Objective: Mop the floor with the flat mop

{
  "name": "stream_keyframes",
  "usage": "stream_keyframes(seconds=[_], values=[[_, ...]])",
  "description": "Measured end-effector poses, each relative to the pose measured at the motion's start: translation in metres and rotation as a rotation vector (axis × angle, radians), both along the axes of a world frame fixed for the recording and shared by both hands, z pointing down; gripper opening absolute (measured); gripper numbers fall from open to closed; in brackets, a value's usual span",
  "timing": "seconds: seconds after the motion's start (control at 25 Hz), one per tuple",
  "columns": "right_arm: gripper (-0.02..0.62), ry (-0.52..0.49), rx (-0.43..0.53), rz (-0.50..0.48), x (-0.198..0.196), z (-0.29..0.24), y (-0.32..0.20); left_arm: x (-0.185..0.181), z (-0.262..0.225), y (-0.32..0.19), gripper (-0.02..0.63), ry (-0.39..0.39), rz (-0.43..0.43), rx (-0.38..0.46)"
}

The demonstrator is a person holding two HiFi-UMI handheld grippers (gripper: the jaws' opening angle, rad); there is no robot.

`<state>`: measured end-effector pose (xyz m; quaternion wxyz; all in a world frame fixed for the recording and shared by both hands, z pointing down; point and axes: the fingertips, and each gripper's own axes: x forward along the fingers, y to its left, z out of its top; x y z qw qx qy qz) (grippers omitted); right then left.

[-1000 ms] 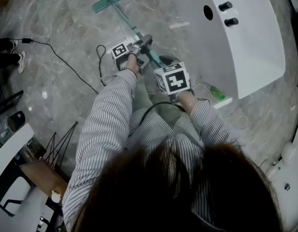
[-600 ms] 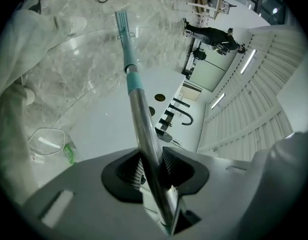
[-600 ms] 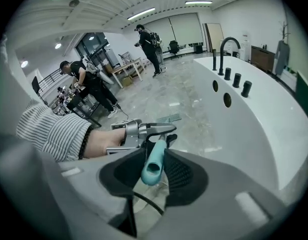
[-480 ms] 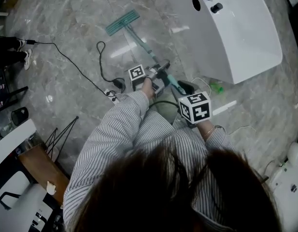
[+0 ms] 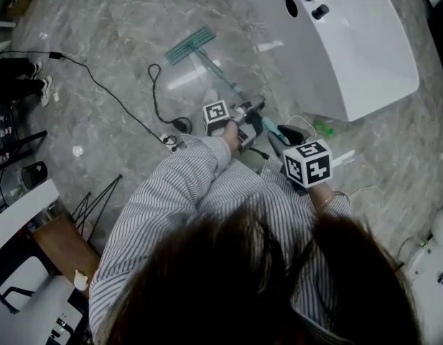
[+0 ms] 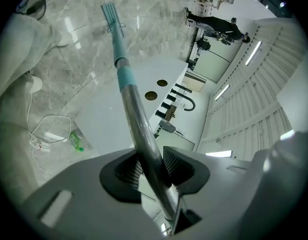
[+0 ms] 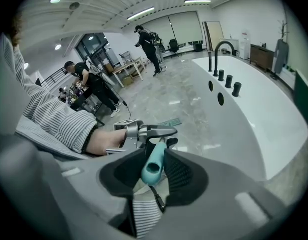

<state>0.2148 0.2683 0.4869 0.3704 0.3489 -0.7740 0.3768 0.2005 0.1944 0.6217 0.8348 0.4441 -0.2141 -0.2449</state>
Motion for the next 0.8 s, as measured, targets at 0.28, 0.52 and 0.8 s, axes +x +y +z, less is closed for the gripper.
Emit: stream_keyframes(seconds=[0.28,0.52,0.8], values=[[0.118,0.005,0.016,-0.004,-0.003,-0.006,-0.007,-0.002,-0.017,-0.01,0.123,-0.003,0.018,0.026],[0.118,0.004,0.007,-0.007,-0.005,-0.002,-0.001,-0.002,-0.011,-0.003,0.123,-0.008,0.033,0.034],[0.12,0.004,-0.001,-0.008,-0.007,0.0,-0.008,-0.005,-0.01,-0.012,0.123,-0.012,0.012,0.037]])
